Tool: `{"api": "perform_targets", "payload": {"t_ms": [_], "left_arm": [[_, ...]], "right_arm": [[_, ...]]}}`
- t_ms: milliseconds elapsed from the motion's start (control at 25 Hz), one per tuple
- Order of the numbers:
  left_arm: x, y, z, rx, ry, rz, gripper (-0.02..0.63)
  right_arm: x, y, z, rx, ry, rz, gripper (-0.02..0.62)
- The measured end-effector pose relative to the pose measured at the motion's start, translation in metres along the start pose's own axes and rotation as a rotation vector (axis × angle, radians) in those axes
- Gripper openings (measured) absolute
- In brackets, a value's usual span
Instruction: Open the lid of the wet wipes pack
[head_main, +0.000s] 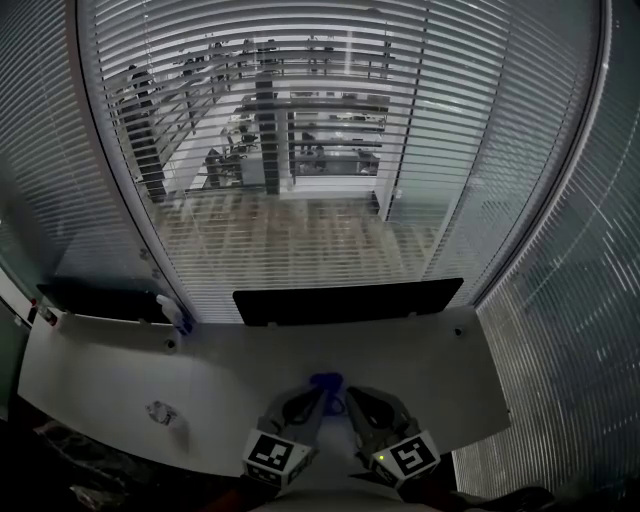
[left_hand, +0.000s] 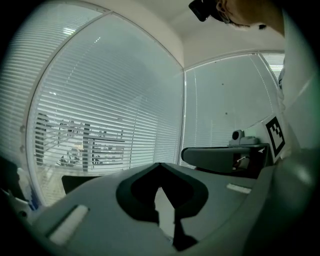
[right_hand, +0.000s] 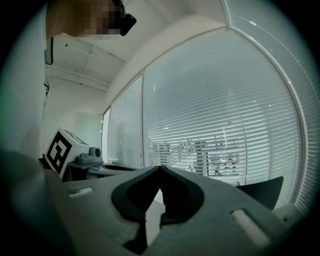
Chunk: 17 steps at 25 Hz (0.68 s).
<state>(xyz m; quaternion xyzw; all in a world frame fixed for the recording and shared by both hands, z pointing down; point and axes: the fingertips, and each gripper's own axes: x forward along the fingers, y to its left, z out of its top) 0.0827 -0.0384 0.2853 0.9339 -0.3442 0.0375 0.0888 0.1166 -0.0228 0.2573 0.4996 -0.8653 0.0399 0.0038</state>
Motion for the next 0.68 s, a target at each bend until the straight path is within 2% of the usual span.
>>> {"api": "perform_targets", "payload": {"t_ms": [280,680], "left_arm": [[0.005,-0.009,-0.003,0.001,0.006,-0.002,0.003],[0.006,0.002,-0.012,-0.001,0.011,0.010,0.002]], "right_arm": [[-0.007,0.000,0.006,0.009,0.004,0.016,0.000],[0.000,-0.006,-0.012,0.008,0.010,-0.001,0.000]]}}
